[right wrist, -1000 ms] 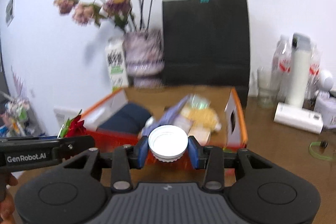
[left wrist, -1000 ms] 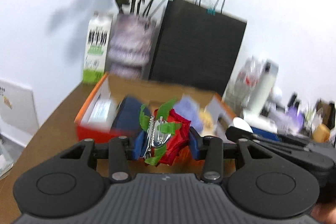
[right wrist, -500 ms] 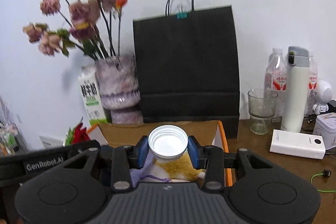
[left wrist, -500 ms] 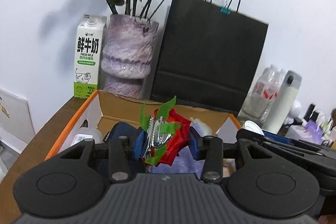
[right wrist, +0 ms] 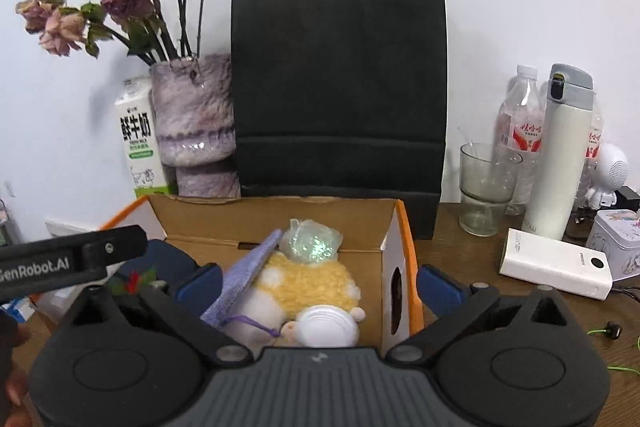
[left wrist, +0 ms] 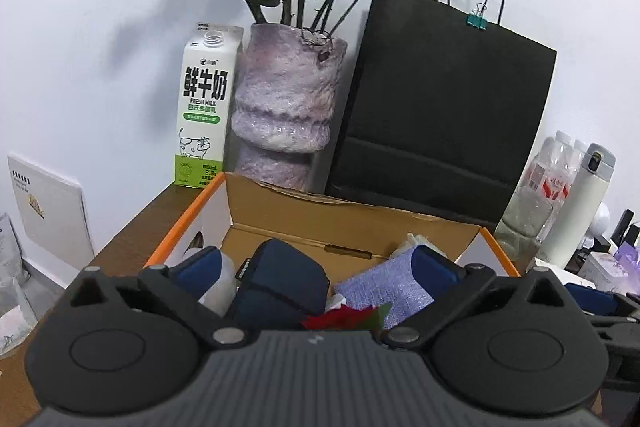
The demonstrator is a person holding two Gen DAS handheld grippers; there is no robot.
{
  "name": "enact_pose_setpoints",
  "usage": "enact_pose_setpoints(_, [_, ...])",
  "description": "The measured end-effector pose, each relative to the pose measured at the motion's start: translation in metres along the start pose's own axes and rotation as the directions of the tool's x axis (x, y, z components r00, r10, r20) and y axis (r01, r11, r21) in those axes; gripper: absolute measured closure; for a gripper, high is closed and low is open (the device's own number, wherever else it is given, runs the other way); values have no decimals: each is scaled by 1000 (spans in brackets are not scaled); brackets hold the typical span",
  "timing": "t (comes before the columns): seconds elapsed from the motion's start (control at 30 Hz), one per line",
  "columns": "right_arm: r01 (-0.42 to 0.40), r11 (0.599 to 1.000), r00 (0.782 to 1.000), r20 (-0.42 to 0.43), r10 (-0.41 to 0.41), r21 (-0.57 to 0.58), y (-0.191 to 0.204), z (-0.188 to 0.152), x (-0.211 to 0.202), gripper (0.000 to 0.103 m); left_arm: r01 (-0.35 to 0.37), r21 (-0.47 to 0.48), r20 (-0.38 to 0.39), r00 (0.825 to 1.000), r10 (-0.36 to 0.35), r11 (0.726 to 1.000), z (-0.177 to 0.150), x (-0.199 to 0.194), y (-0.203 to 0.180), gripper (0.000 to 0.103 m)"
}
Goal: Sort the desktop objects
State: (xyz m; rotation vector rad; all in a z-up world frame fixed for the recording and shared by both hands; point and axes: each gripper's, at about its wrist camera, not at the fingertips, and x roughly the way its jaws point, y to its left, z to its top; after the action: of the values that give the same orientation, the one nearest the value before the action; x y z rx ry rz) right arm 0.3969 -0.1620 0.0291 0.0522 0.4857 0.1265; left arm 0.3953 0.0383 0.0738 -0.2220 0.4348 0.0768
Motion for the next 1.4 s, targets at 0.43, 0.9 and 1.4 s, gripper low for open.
enact_pose_setpoints(0.43, [0,1000,1000,-1,0,23,-2,0,-9,0,-2,51,39,999,0,999,-1,-21,-4,0])
enact_pose_setpoints(0.9, [-34,999,999,40,36,-33,12,-43,-106,0,23,102,74,997,-31,995,-51,-131,3,0])
enact_pose_setpoints(1.4, [-73,997,995,62,73,-2,14,-101,-167,0,46,130,44,998,-52,990,-112,-161,8,0])
